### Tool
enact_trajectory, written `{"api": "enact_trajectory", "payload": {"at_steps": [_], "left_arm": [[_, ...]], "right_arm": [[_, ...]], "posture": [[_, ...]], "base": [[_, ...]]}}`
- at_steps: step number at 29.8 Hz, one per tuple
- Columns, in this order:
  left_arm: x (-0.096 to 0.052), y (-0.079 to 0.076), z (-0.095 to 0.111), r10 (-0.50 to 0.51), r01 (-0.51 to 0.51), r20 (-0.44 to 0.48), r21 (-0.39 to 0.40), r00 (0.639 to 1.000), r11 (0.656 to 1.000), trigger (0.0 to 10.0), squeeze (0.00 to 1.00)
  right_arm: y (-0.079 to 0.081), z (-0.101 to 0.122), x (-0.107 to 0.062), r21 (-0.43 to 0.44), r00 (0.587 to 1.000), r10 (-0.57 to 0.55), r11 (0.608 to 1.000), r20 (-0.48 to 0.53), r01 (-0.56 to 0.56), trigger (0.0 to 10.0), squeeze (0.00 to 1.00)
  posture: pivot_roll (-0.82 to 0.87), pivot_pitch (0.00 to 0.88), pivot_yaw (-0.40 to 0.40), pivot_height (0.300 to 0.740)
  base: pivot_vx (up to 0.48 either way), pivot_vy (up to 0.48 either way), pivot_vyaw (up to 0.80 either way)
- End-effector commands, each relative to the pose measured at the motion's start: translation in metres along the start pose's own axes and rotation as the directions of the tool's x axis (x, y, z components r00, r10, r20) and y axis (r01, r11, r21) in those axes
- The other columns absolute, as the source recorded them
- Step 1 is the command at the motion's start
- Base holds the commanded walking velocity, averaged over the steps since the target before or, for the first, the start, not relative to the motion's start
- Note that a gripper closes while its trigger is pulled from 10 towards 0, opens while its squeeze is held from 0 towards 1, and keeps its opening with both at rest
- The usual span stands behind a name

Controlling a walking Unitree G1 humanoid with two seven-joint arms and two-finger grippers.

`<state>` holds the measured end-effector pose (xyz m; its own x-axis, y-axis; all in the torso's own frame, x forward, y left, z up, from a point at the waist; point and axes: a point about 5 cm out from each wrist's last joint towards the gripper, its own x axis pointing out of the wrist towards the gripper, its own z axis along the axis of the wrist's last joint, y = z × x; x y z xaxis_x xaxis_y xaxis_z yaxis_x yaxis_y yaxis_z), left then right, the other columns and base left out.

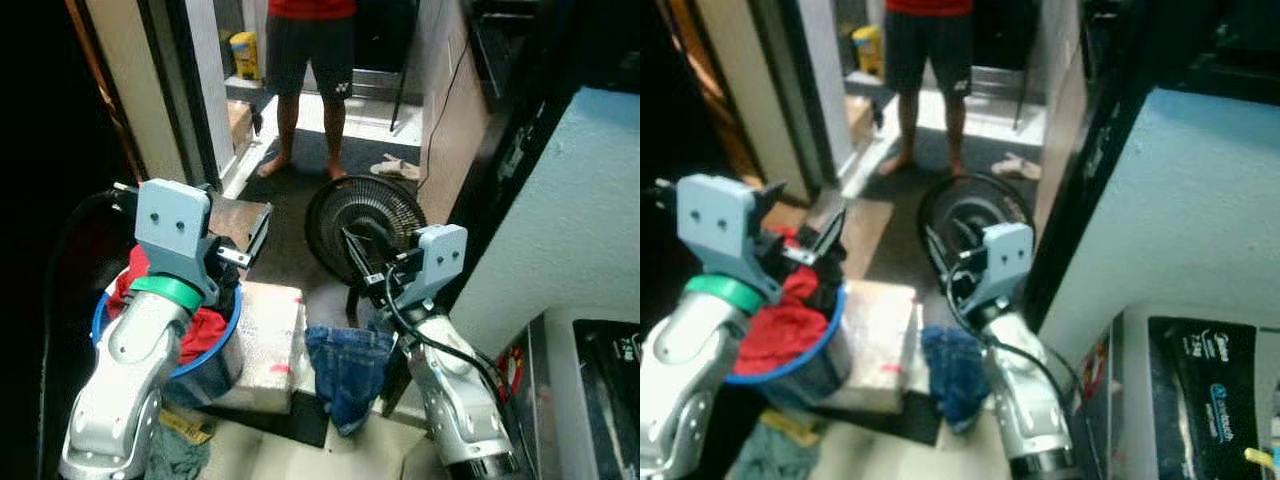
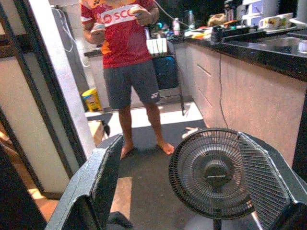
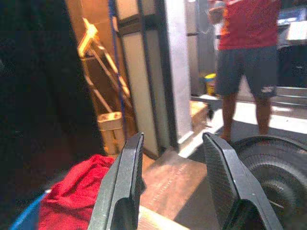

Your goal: Clothes washing

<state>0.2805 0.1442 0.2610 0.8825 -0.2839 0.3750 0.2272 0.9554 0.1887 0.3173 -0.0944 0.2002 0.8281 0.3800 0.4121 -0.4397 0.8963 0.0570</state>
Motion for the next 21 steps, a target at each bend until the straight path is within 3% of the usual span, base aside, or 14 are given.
{"api": "enact_trajectory", "payload": {"at_steps": [1, 10, 15, 21], "left_arm": [[0.0028, -0.0006, -0.0007, 0.003, -0.003, 0.004, 0.01, 1.0, 1.0, 10.0, 0.0], [0.0043, -0.0021, -0.0013, 0.0, 0.0, 0.002, 0.008, 1.0, 1.0, 10.0, 0.0], [0.0043, -0.0013, -0.0024, 0.004, -0.004, -0.002, 0.012, 1.0, 1.0, 10.0, 0.0], [0.0049, 0.0008, -0.0049, 0.02, -0.019, -0.021, 0.022, 1.0, 1.0, 10.0, 0.0]], "right_arm": [[0.0007, -0.001, -0.0005, 0.004, 1.0, -0.005, 1.0, -0.004, 0.005, 10.0, 0.0], [0.0024, 0.0005, 0.0011, -0.028, 1.0, -0.005, 1.0, 0.004, 0.006, 10.0, 0.0], [0.0022, 0.0001, 0.0014, -0.028, 1.0, -0.009, 1.0, -0.001, 0.009, 10.0, 0.0], [0.0032, -0.0003, 0.0018, -0.033, 1.0, -0.002, 0.999, -0.002, 0.002, 10.0, 0.0]], "posture": [[0.09, 0.062, 0.015, 0.74], [0.1, 0.063, 0.016, 0.74], [0.1, 0.064, 0.016, 0.74], [0.1, 0.063, 0.016, 0.74]], "base": [[0.48, 0.0, 0.0], [0.48, 0.0, 0.71], [0.427, 0.0, 0.0], [0.0, 0.0, 0.0]]}}
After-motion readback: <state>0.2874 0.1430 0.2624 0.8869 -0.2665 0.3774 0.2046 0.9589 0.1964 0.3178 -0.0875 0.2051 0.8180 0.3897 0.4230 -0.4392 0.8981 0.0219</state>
